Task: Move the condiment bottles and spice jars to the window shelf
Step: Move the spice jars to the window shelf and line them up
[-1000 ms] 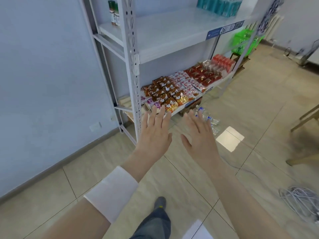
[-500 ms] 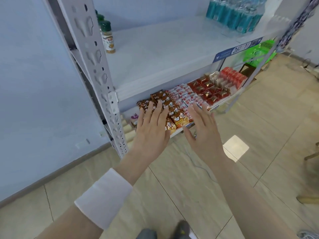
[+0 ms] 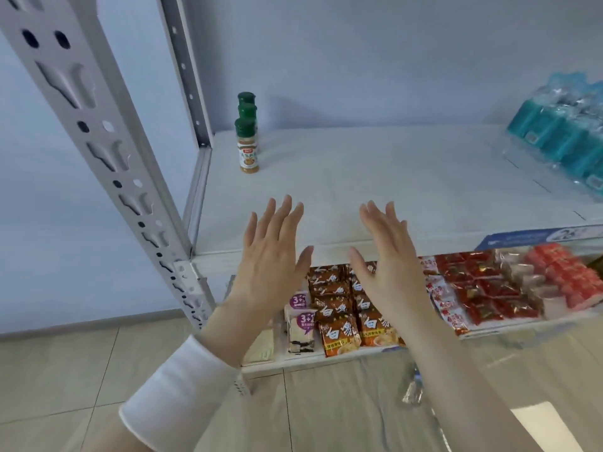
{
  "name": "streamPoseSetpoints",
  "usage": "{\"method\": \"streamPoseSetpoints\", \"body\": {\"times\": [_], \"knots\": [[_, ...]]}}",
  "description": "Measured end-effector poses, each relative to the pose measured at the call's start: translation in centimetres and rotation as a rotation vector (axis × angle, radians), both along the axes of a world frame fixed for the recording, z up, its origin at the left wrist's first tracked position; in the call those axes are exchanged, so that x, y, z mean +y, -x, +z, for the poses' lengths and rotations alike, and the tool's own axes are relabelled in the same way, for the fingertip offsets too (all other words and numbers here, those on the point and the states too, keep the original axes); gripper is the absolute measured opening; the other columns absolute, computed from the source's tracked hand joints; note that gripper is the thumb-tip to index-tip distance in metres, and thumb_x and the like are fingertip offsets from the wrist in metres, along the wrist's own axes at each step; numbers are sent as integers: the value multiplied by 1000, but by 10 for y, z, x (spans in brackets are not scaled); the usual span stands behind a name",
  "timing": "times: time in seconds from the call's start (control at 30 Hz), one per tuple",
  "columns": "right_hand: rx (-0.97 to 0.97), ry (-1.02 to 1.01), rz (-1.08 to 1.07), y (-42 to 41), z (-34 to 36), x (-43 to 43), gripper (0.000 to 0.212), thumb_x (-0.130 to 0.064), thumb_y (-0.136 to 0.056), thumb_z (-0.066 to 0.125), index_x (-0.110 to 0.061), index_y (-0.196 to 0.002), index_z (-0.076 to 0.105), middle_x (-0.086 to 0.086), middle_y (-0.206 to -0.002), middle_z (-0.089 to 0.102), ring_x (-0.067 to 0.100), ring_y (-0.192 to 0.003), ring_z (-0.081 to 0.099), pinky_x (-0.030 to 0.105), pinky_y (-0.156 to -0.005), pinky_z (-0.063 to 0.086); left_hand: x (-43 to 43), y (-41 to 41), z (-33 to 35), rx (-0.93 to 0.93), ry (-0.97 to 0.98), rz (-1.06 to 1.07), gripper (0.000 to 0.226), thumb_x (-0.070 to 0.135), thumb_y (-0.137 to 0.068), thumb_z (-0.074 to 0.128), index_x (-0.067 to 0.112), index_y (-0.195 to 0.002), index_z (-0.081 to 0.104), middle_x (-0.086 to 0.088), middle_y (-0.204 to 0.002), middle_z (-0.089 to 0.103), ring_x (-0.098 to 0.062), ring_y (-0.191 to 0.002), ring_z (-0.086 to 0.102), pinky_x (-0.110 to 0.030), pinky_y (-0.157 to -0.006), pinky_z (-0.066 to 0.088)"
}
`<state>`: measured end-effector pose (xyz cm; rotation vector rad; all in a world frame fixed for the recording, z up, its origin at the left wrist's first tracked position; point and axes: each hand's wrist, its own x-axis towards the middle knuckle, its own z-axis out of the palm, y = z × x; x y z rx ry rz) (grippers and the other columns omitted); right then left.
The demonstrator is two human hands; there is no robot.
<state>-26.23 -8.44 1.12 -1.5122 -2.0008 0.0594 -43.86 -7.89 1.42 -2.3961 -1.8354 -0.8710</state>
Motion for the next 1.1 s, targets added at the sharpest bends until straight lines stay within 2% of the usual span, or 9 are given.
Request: {"method": "streamPoseSetpoints", "body": {"times": [0.1, 0.23, 0.3, 0.47, 0.67, 0.77, 0.9, 1.0, 1.1], "knots": [[51, 7, 106, 6, 9, 42, 55, -29, -93, 50, -15, -143, 30, 5, -151, 29, 18, -143, 10, 38, -116, 9, 30, 12, 11, -118, 67, 172, 59, 29, -92, 50, 13, -144, 25, -6, -153, 23, -23, -143, 15, -40, -118, 9], [68, 55, 218, 25, 22, 98, 56, -26, -94, 50, -17, -144, 26, 2, -153, 26, 18, -145, 7, 32, -117, 5, 77, 34, 17, -297, 188, 377, 65, 33, -91, 51, 15, -145, 19, -6, -153, 25, -23, -141, 23, -41, -114, 20], [105, 93, 262, 37, 27, 124, 56, -25, -94, 49, -17, -144, 26, 0, -153, 26, 17, -145, 7, 33, -118, 9, 102, 43, 19, -391, 235, 433, 67, 35, -90, 53, 16, -145, 19, -4, -152, 26, -22, -139, 27, -38, -112, 25], [255, 188, 280, 55, 29, 172, 55, -24, -93, 52, -17, -143, 30, 2, -149, 34, 14, -143, 18, 13, -104, 14, 153, 55, 13, -488, 267, 479, 73, 33, -87, 59, 10, -145, 20, -8, -150, 30, -24, -137, 30, -33, -109, 26], [327, 235, 294, 66, 33, 221, 51, -20, -91, 55, -12, -138, 39, 3, -140, 46, 15, -131, 39, 14, -101, 23, 193, 54, 10, -567, 344, 534, 77, 34, -83, 66, 13, -144, 23, -8, -147, 35, -27, -132, 37, -40, -107, 34], [360, 265, 312, 73, 30, 242, 48, -19, -90, 57, -11, -135, 42, 4, -137, 49, 16, -129, 44, 26, -108, 31, 206, 53, 10, -622, 320, 561, 70, 29, -80, 68, 14, -139, 32, -9, -140, 44, -28, -124, 45, -43, -101, 40], [417, 328, 340, 82, 25, 266, 46, -18, -89, 58, -11, -132, 45, 3, -134, 52, 16, -126, 47, 31, -107, 35, 215, 49, 9, -605, 314, 623, 52, 28, -81, 67, 12, -124, 44, -7, -126, 55, -27, -113, 52, -34, -84, 42], [412, 358, 383, 88, 15, 281, 47, -18, -88, 59, -11, -132, 45, 4, -133, 54, 17, -124, 48, 31, -105, 37, 219, 48, 5, -645, 281, 658, 44, 28, -82, 66, 12, -118, 47, -5, -120, 59, -25, -107, 54, -31, -79, 41], [397, 365, 408, 94, 8, 297, 50, -19, -86, 63, -10, -131, 46, 5, -132, 54, 18, -122, 49, 32, -104, 39, 215, 49, 6, -675, 232, 676, 42, 27, -82, 66, 10, -115, 46, -5, -112, 60, -20, -92, 52, -28, -74, 37]]}}
